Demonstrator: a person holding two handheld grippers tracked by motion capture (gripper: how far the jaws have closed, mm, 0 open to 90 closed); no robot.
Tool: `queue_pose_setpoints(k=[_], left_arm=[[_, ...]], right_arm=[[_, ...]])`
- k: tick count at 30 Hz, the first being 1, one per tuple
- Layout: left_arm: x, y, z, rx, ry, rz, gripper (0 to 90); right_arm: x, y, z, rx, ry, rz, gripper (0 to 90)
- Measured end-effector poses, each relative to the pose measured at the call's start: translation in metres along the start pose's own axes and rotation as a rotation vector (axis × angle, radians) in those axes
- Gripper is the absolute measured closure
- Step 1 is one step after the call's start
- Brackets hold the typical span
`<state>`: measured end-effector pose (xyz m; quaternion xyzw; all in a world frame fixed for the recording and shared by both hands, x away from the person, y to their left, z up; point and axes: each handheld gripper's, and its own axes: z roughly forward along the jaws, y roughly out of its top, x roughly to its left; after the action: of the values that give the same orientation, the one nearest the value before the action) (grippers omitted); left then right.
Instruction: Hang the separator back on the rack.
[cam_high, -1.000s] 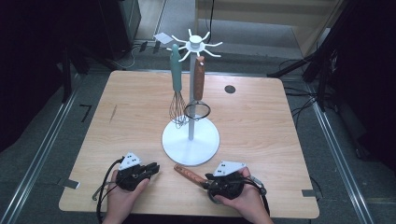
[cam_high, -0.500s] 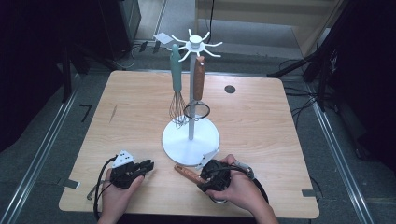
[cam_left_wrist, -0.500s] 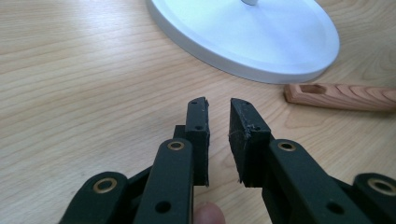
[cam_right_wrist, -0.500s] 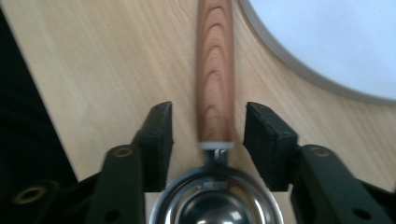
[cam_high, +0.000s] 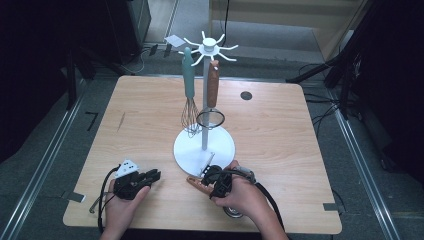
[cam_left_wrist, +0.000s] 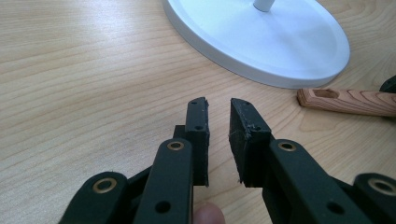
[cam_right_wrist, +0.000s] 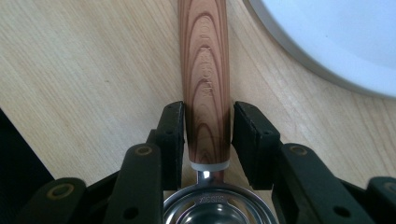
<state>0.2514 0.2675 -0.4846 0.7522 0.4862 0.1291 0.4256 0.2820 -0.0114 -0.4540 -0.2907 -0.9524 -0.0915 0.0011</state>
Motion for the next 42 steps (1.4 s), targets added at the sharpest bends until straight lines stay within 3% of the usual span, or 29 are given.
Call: queue_pose_setpoints(k=[9,12,16,18,21,24,28,32,33,42], left_arm=[[0.0,0.001,0.001,0.006,0.001,0.005,77.4],[0.001,0.001,0.0,0.0,0.002,0.004,74.6],[0.004,0.001,-0.002,-0.019,0.0,-0.009,61.9],[0.005,0.001,-0.003,-0.018,0.009,-0.01,50.7],[0.008,0.001,-0.004,-0.031,0.015,-0.04,43.9],[0.013,0.002,-0.007,-0.051,0.032,-0.067,41.2],[0.018,0.002,-0.009,-0.064,0.047,-0.093,39.5],[0.02,0.002,-0.01,-0.054,0.083,-0.092,33.9],[0.022,0.002,-0.012,-0.058,0.105,-0.096,29.6],[0.034,0.003,-0.019,-0.074,0.168,-0.14,16.9]], right_arm=[[0.0,0.001,0.004,0.029,-0.002,-0.023,69.3],[0.003,0.002,0.004,0.039,-0.025,-0.042,70.0],[0.006,0.002,0.004,0.037,-0.047,-0.05,70.4],[0.007,0.001,0.004,0.033,-0.05,-0.043,70.4],[0.009,0.001,0.005,0.026,-0.055,-0.033,70.5],[0.011,0.001,0.004,0.013,-0.046,-0.023,70.6],[0.013,-0.001,0.0,-0.015,-0.021,-0.047,70.6],[0.013,-0.003,-0.007,-0.046,-0.015,-0.036,70.5],[0.011,-0.005,-0.012,-0.065,-0.015,-0.035,70.6],[0.0,-0.012,-0.021,-0.113,-0.027,0.007,70.6]])
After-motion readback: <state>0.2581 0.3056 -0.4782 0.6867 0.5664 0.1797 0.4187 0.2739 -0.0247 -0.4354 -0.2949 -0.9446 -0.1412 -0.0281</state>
